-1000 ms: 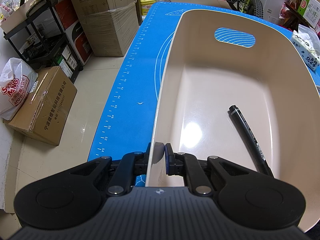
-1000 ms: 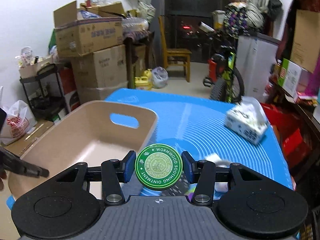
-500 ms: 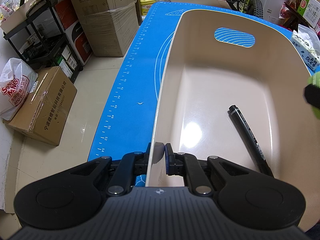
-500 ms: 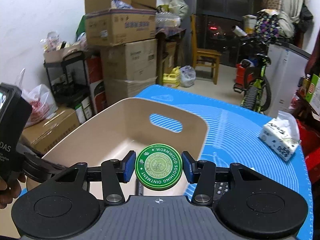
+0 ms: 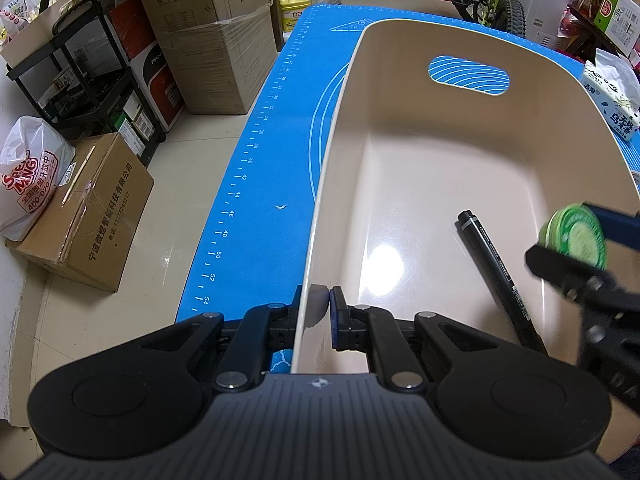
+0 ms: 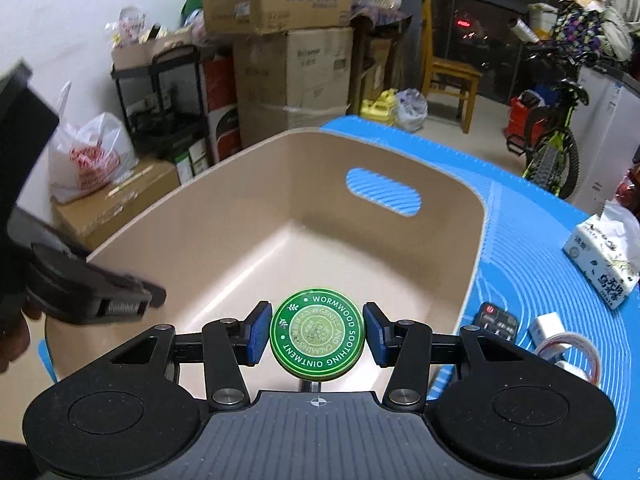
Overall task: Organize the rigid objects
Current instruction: 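Carry the green tin into the beige bin and open the right gripper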
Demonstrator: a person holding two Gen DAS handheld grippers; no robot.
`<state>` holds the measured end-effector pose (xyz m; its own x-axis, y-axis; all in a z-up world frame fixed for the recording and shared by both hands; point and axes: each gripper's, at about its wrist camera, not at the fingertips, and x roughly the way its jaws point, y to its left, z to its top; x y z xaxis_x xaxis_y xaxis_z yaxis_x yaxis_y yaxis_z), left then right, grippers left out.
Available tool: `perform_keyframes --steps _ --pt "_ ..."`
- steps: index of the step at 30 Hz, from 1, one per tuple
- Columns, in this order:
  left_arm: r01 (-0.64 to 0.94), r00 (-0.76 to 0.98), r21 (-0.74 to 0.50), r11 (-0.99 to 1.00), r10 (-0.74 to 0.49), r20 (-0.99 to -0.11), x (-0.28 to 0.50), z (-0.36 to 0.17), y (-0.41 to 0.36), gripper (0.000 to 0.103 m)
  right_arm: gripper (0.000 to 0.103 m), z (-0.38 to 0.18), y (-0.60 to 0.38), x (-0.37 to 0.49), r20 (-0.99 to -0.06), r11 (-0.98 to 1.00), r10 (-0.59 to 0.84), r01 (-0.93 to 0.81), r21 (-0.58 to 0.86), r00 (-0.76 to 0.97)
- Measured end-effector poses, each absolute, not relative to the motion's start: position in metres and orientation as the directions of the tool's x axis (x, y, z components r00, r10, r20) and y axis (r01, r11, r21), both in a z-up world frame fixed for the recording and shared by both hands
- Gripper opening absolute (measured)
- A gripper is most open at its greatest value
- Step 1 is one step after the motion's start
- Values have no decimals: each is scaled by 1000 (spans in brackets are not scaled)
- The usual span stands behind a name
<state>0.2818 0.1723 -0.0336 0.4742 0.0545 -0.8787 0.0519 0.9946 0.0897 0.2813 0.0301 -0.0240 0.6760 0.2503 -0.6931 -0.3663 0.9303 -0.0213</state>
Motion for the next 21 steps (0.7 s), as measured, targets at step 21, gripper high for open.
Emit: perform_keyframes --steps 21 --pt "52 474 91 994 55 -879 283 -33 172 12 66 -28 27 283 -711 925 259 -380 -12 654"
